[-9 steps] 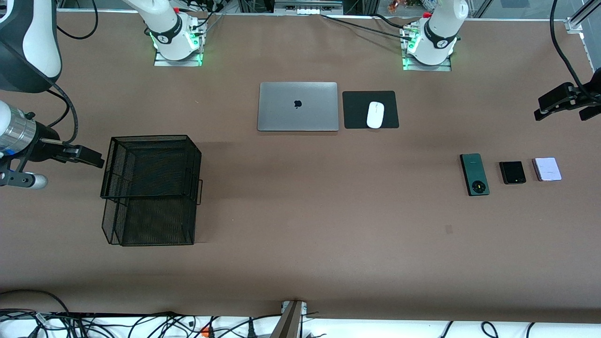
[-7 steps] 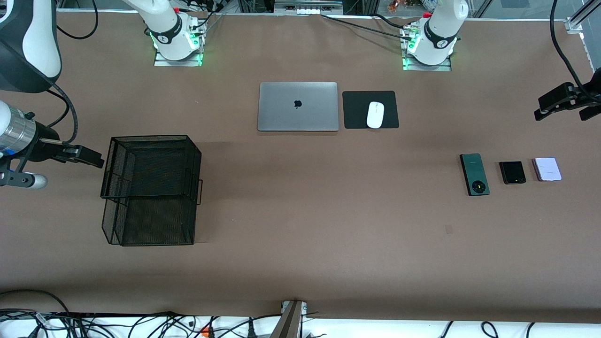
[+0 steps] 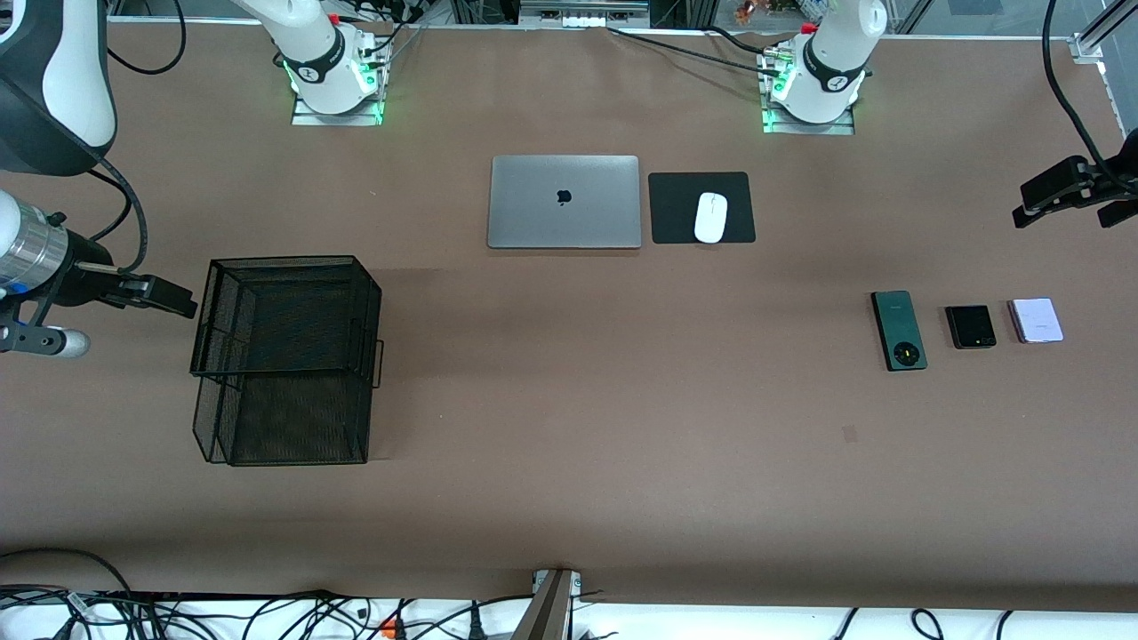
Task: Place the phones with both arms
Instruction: 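Reach the left gripper down to the green phone, then close the left gripper on the green phone and lift it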
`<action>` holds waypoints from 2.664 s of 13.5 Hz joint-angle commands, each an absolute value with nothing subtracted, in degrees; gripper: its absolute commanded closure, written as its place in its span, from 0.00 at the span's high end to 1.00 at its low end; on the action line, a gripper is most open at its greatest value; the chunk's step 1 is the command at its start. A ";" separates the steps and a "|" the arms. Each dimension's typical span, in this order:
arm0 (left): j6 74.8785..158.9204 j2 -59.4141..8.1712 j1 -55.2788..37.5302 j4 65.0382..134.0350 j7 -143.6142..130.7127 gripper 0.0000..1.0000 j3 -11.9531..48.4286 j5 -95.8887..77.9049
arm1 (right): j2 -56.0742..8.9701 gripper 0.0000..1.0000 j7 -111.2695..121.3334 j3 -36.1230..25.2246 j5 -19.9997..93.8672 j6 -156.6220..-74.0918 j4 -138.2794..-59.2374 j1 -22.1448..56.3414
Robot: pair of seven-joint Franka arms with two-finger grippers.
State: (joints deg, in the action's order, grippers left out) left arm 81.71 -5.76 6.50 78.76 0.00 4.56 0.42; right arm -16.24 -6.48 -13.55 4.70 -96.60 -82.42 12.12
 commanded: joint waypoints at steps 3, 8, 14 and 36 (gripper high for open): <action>83.58 -8.95 6.94 80.51 4.11 1.00 3.78 4.20 | -15.82 1.00 -5.98 -13.53 5.62 -96.50 -82.62 11.60; 87.27 -14.06 5.54 79.72 8.44 1.00 4.13 7.82 | -15.82 1.00 -5.98 -13.54 5.62 -96.59 -82.62 11.34; 91.90 -15.82 6.06 84.18 7.82 1.00 3.78 7.73 | -15.82 1.00 -5.98 -13.53 5.62 -96.86 -82.62 11.34; 153.70 -18.97 15.55 131.83 -0.62 1.00 3.78 7.73 | -15.91 1.00 -5.89 -13.45 5.19 -96.94 -82.71 11.43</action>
State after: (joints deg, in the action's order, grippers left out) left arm 149.97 -18.49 14.11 129.53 0.10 3.17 7.52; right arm -16.24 -6.48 -13.67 4.71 -96.69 -82.42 11.72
